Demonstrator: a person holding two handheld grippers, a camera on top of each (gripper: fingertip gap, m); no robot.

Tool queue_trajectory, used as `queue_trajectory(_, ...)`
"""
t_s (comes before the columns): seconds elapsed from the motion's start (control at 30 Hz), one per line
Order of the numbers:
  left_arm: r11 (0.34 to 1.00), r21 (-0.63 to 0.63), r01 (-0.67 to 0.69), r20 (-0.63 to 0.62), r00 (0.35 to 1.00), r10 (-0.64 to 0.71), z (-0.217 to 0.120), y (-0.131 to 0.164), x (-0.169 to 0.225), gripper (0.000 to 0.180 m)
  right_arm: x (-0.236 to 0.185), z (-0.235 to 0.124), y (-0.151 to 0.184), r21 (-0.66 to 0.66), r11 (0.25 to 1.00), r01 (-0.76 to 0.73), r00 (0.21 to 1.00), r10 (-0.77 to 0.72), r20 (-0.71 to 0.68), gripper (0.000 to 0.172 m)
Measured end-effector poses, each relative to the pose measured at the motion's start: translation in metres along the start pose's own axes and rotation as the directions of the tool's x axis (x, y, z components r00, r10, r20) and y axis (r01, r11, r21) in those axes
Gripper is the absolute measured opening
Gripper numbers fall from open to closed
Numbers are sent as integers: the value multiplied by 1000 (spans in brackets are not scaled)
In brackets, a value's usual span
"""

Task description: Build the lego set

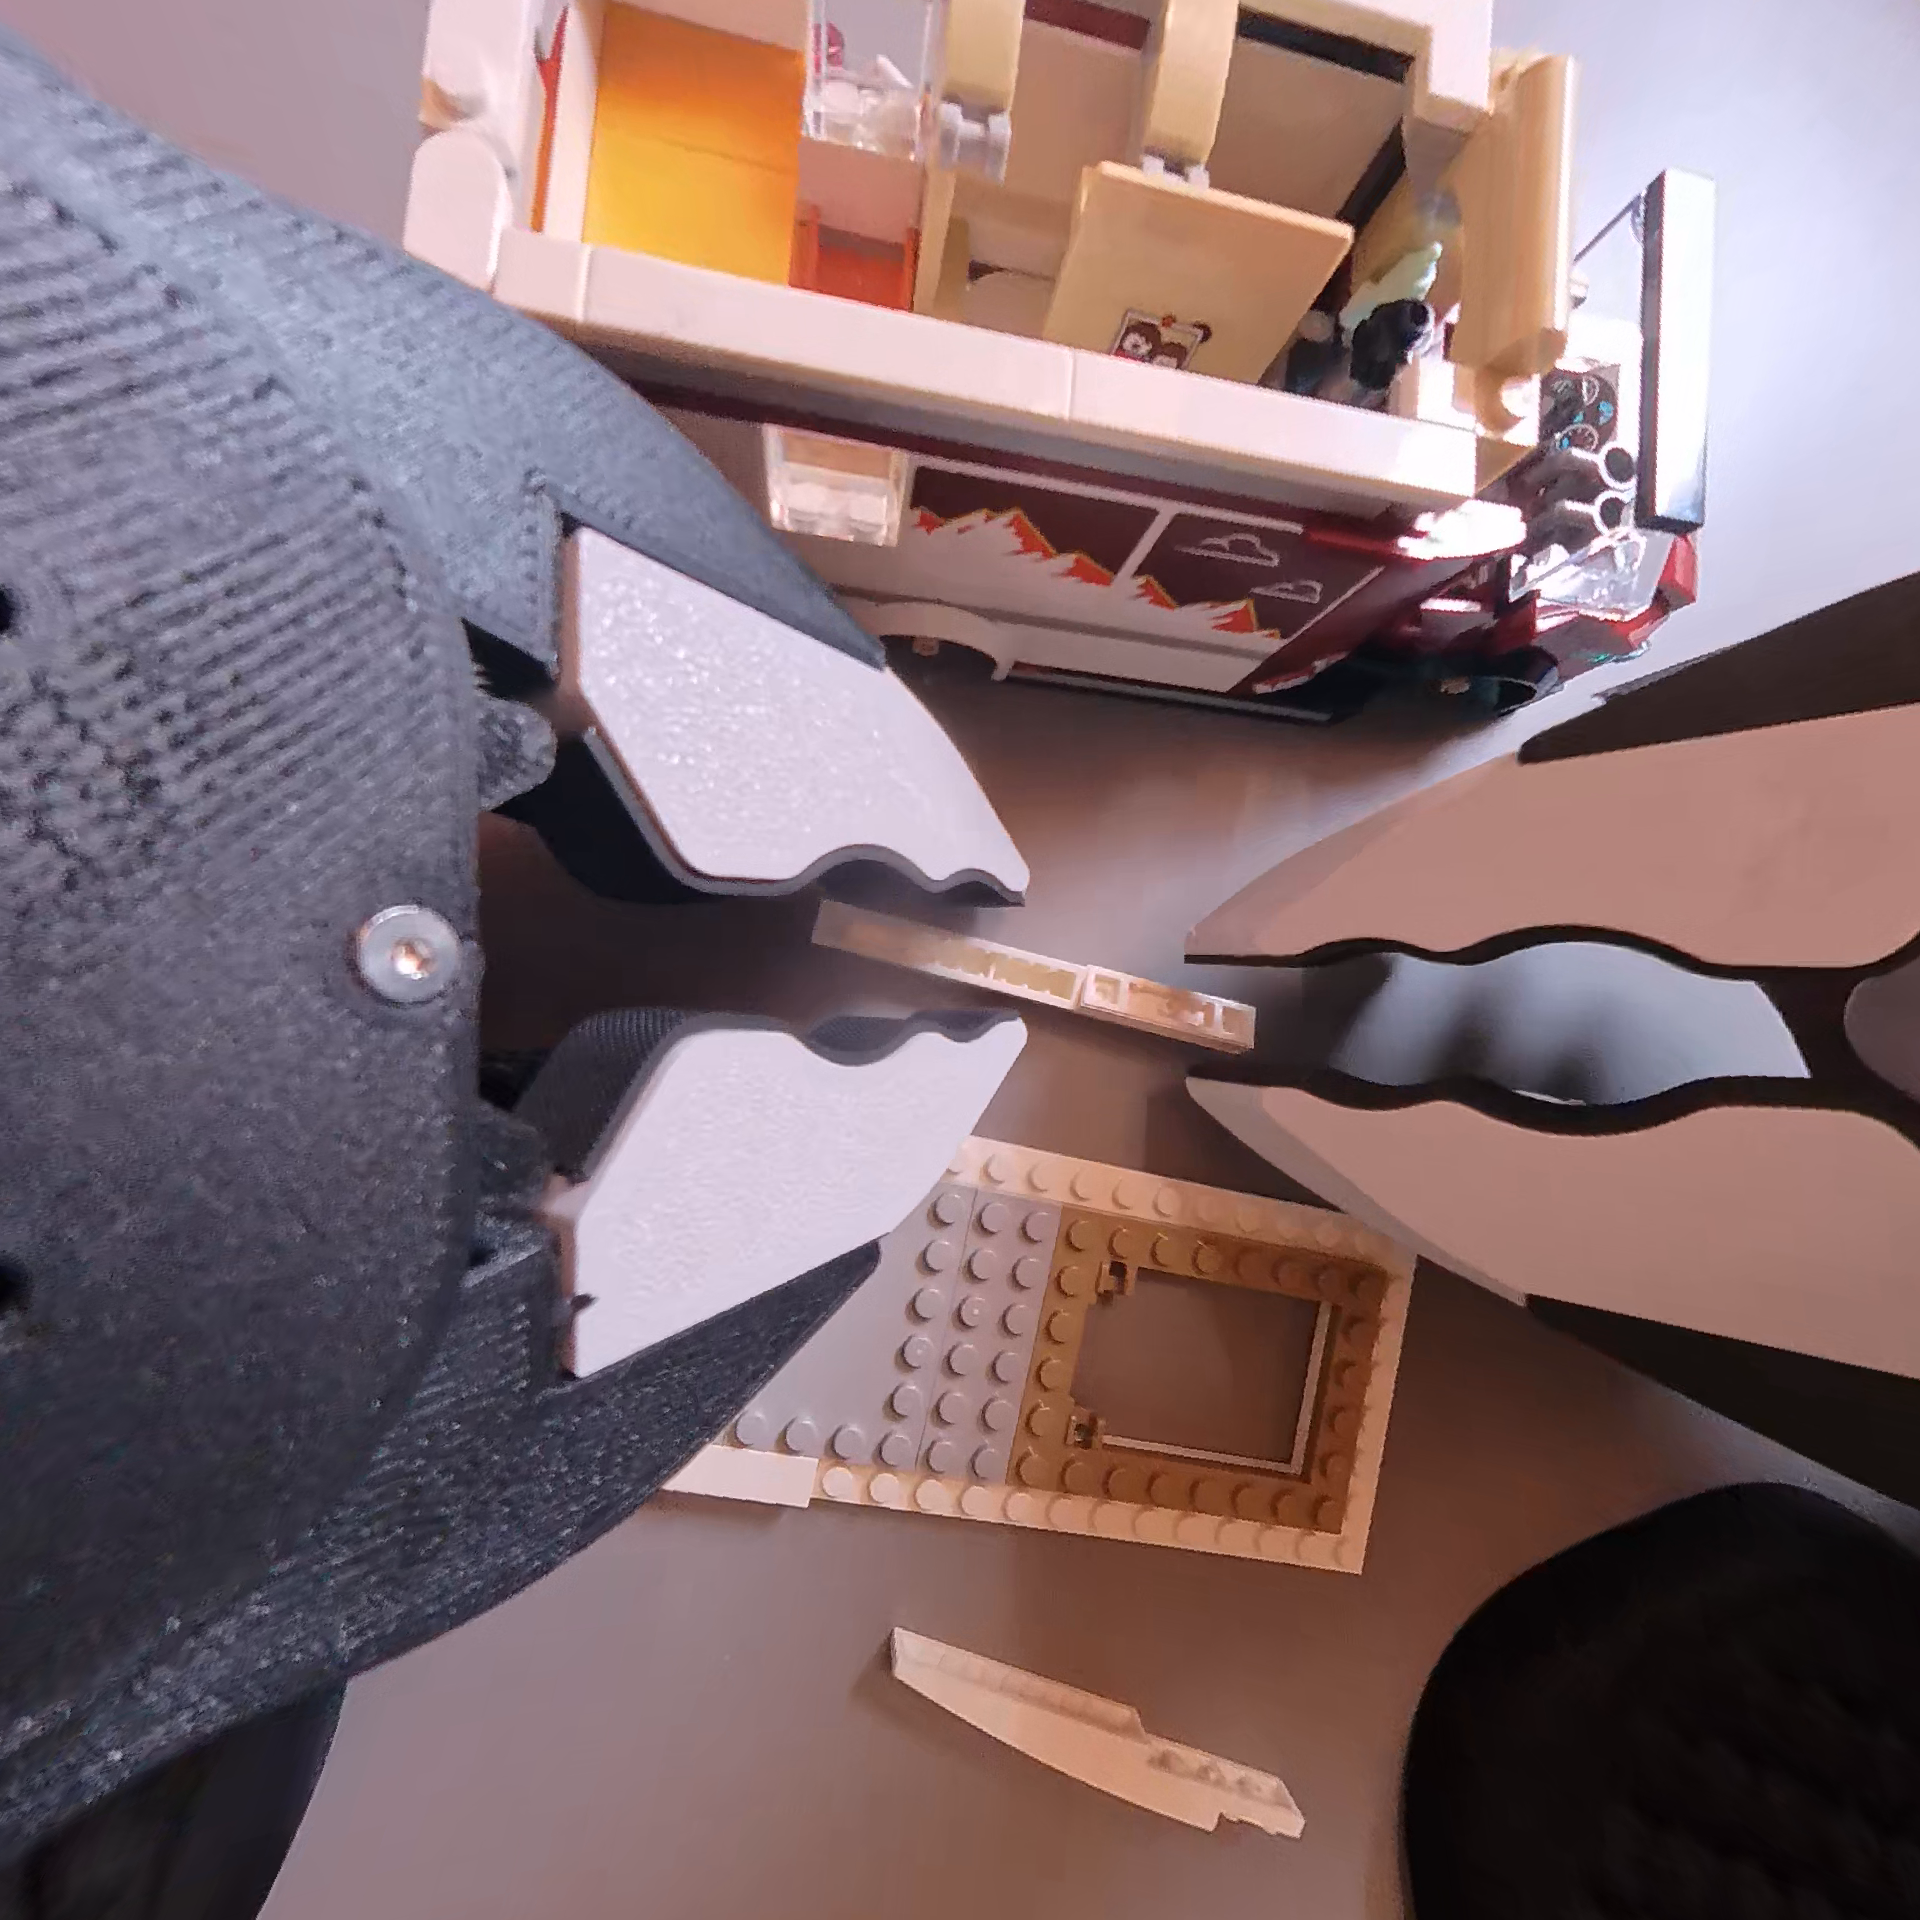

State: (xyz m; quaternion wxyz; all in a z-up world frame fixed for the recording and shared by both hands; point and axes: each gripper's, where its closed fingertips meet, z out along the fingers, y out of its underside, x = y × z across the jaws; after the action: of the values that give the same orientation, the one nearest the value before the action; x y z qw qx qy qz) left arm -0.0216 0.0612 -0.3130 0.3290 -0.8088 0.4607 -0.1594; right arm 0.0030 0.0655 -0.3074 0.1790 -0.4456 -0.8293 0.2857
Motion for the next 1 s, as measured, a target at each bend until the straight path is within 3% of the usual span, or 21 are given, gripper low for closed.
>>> queue_trajectory(0.3, 999, -24, -34, -21, 999, 34, 1, 1, 2, 8, -1, -4, -4, 38, 999, 18, 1000, -17, -8, 17)
queue_trajectory(0.5, 1000, 13, -10, -64, 998, 10, -12, -5, 2, 8, 6, -22, -23, 106, 979, 176, 972, -156, -175, 23)
queue_trajectory(0.77, 1000, 22, 1, -177, 984, 3, -55, -38, 10, 8, 0, -43, -55, -8, 824, 567, 717, -498, -488, 29)
queue_trajectory(1.0, 999, -10, 42, -242, 969, -43, -77, -52, 19, 8, -8, -55, -75, -47, 765, 642, 605, -543, -582, 12)
